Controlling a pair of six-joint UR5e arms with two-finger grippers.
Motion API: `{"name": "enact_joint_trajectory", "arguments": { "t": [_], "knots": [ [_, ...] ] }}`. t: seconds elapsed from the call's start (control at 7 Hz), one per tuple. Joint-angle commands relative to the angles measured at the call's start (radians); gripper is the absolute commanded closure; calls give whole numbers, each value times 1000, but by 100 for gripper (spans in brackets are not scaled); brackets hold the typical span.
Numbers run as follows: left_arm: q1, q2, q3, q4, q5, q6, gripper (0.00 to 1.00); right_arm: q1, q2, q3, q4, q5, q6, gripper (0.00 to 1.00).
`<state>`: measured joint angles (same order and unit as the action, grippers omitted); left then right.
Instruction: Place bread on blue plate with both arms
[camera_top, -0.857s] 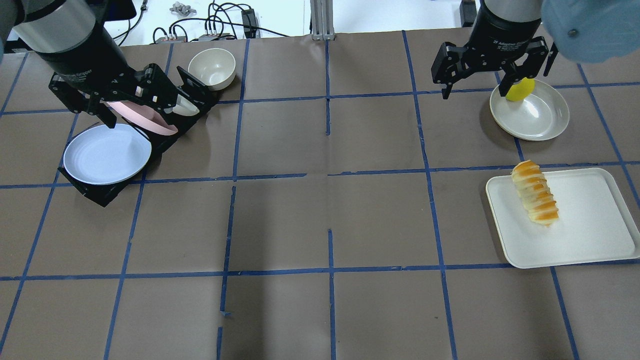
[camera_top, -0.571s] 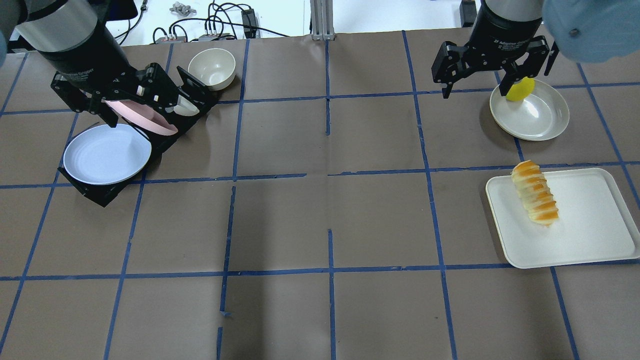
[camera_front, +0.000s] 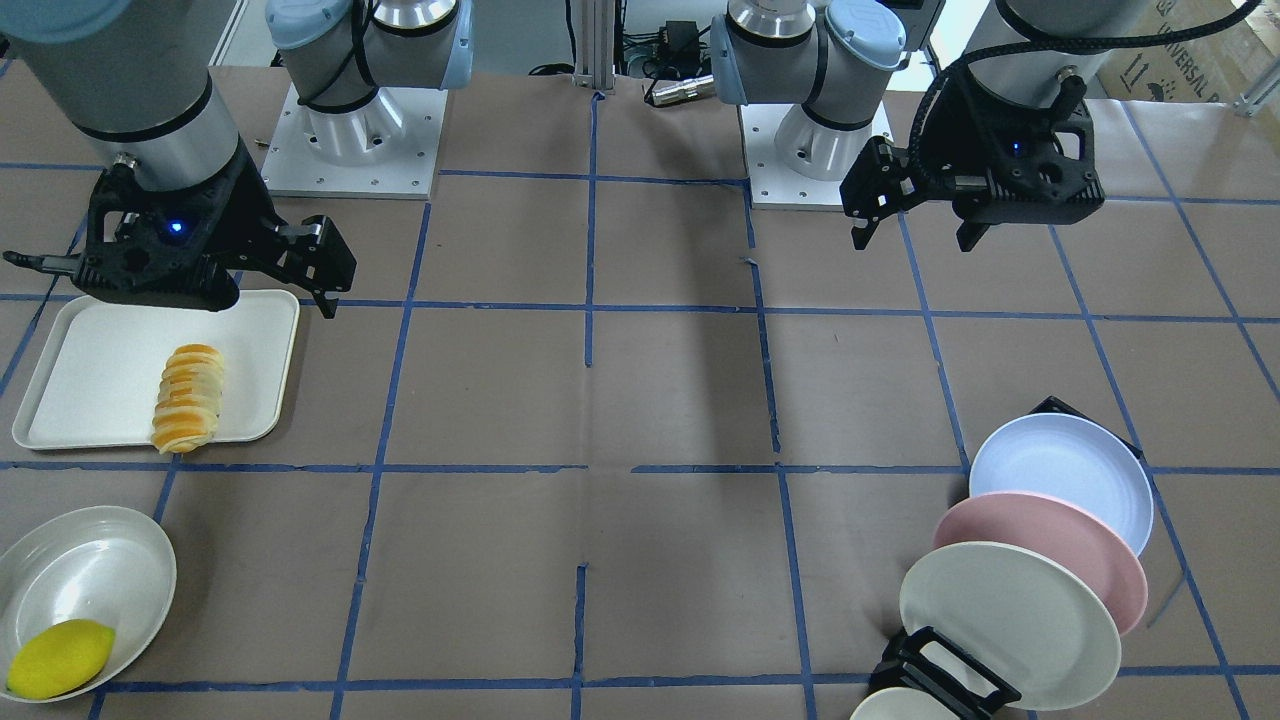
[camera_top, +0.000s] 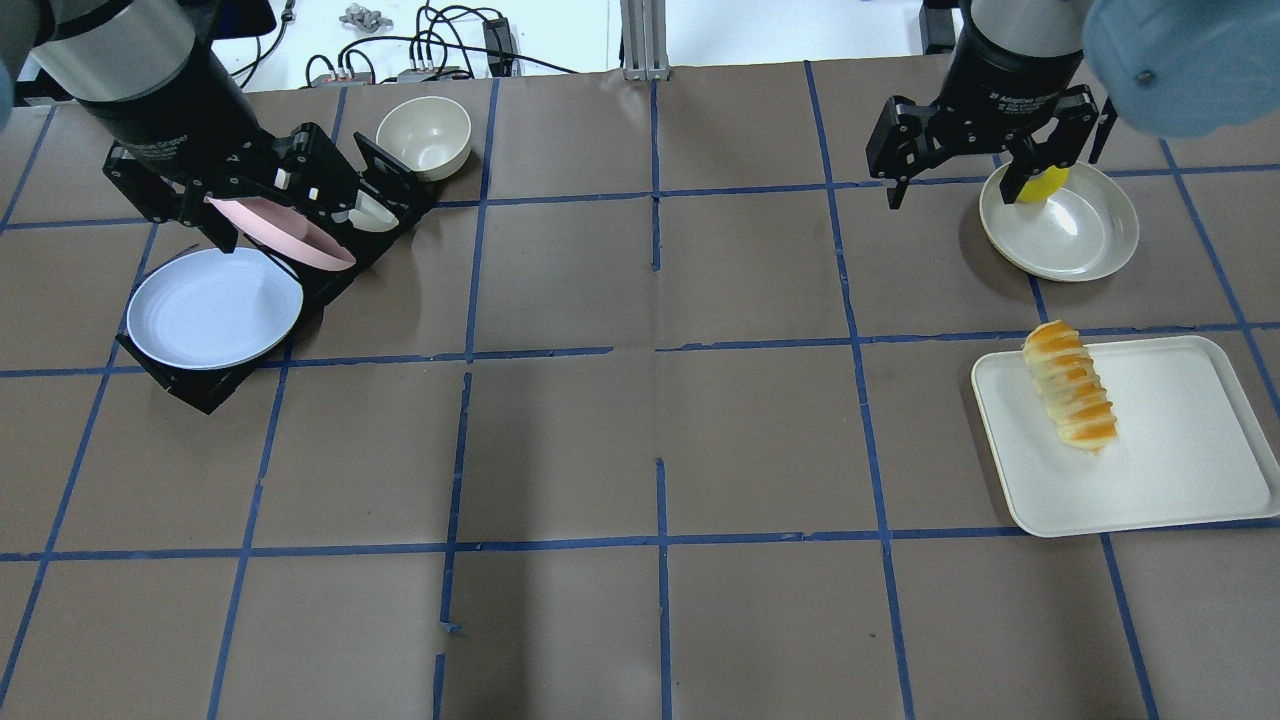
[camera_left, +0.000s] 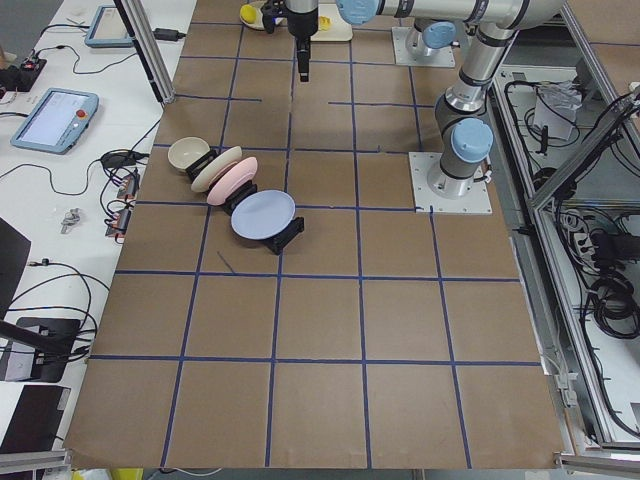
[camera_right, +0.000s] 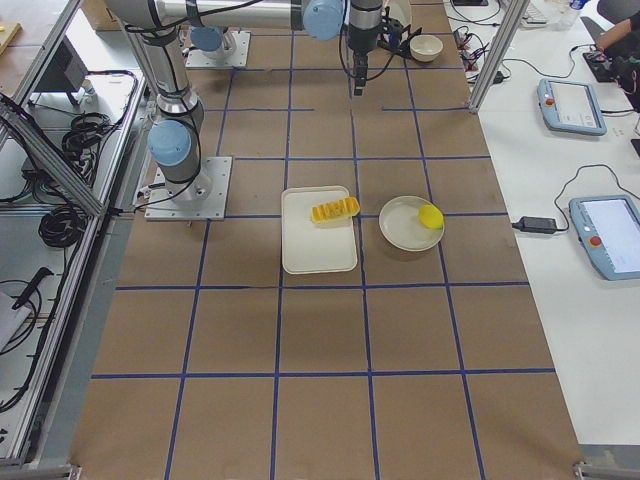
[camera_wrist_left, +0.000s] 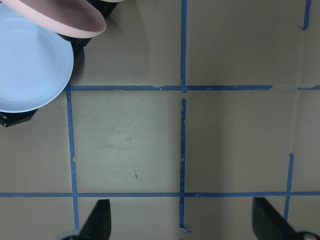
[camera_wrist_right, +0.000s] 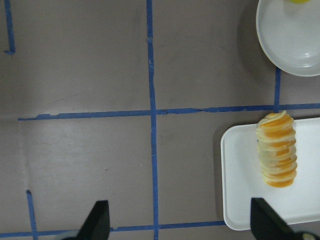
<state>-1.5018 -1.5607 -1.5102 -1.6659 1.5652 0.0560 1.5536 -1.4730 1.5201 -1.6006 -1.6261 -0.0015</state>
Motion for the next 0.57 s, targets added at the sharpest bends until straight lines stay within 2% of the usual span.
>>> {"name": "enact_joint_trajectory", "arguments": {
  "t": [0.0,0.14,0.43],
  "knots": [
    [0,1,-2,0,-2,-1,0,-77,-1,99,-39,-137,-140,3],
    [0,2,-4,0,-2,-1,0,-146,-9,192,-162,-155,-270,4],
    [0,4,-5,0,-4,1,0,-278,-12,384,-383,-146,-395,8]
  ]
}}
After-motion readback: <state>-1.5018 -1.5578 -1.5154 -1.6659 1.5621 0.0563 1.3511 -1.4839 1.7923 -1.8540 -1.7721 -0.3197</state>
